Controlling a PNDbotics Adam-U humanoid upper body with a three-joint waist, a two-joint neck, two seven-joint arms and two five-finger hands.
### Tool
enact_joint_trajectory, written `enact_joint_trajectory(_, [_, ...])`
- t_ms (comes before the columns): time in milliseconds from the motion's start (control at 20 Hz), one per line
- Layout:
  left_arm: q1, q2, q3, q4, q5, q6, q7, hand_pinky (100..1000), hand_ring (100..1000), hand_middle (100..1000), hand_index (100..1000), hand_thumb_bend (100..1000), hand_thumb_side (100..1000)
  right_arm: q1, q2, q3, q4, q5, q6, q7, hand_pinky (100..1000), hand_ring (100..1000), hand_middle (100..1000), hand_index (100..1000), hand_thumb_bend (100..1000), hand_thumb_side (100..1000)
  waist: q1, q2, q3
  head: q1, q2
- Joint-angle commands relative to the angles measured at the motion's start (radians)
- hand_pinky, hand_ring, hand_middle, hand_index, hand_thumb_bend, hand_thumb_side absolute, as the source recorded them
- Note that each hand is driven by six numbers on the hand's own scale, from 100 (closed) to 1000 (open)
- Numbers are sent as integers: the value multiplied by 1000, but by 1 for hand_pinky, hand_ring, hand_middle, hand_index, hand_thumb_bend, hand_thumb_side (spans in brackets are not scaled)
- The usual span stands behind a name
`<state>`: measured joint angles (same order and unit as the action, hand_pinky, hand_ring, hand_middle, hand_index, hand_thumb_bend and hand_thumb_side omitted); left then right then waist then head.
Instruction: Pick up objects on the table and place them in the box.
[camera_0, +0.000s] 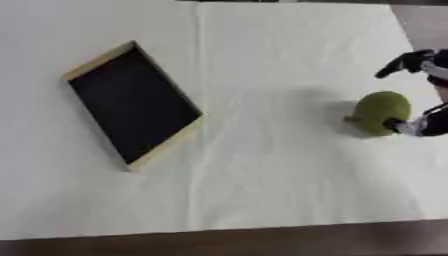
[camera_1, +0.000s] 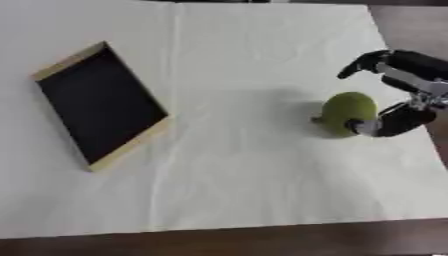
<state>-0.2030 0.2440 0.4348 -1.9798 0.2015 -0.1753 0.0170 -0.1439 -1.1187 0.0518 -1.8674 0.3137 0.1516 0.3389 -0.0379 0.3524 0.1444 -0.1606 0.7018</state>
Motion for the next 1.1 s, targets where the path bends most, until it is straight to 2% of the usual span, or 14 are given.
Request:
enact_joint_trajectory(50, [-8,12,1,-20,4,-1,-4,690,668,700,748,100,605,-14,-22,-4,33,17,-8,7,893,958,829,848,408,156,4,-15,2,-4,-10])
enact_joint_trajectory(800, [-13,9,-6,-20,11,-2,-10,690,669,701,748,100,604,-49,11,48,189,39,-36,48,883,941,817,845,404,136,7,-13,17,-11,-13])
enact_joint_trajectory(950, [-14,7,-6,-20,11,-2,-11,690,669,701,748,100,604,-64,23,58,211,49,-36,42,878,933,811,844,401,118,8,-12,20,-13,-14])
enact_joint_trajectory(1100, [-14,6,-7,-20,12,-2,-12,690,669,702,748,100,604,-76,33,67,237,77,-35,31,869,917,790,833,405,141,9,-12,23,-15,-15])
